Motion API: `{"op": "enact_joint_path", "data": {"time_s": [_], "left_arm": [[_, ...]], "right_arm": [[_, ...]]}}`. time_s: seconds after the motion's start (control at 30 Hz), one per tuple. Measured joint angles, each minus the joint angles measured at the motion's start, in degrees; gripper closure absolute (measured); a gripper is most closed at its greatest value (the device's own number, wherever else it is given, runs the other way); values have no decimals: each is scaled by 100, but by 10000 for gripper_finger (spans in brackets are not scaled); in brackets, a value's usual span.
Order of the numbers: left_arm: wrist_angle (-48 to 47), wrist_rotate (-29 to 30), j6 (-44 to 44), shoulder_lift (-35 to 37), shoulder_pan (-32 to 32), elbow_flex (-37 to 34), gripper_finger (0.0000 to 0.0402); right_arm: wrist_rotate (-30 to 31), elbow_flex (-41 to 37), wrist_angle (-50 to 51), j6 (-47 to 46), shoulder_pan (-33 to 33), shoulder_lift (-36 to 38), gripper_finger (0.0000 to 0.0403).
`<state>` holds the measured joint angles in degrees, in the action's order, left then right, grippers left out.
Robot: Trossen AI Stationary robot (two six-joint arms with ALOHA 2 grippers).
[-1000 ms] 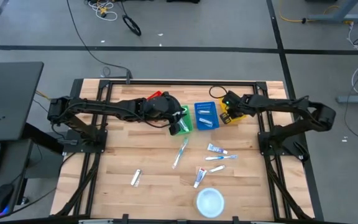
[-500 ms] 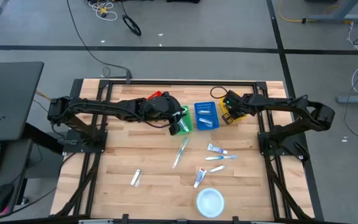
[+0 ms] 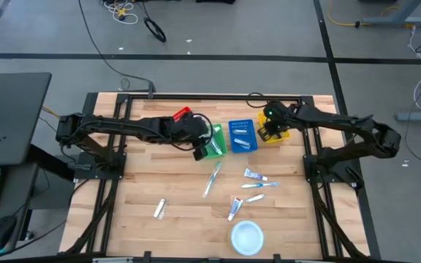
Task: Pick & Place Travel size toiletries
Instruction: Put the green toothbrush into the red bin
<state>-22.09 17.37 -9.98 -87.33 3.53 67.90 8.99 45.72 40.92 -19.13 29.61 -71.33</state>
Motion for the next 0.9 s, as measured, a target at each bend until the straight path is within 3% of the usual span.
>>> {"op": "enact_joint_path", "data": {"time_s": [0.4, 0.67, 0.9], "left_arm": [[-653, 459, -516, 0, -580, 0, 290], [-2278, 714, -1245, 33, -991, 0, 290], [-3124, 862, -1499, 35, -1237, -2, 290]], "right_arm": [[-220, 7, -107, 358, -1537, 300, 278], [-548, -457, -1113, 251, -2673, 300, 278], [-669, -777, -2282, 308, -3236, 297, 278]]}}
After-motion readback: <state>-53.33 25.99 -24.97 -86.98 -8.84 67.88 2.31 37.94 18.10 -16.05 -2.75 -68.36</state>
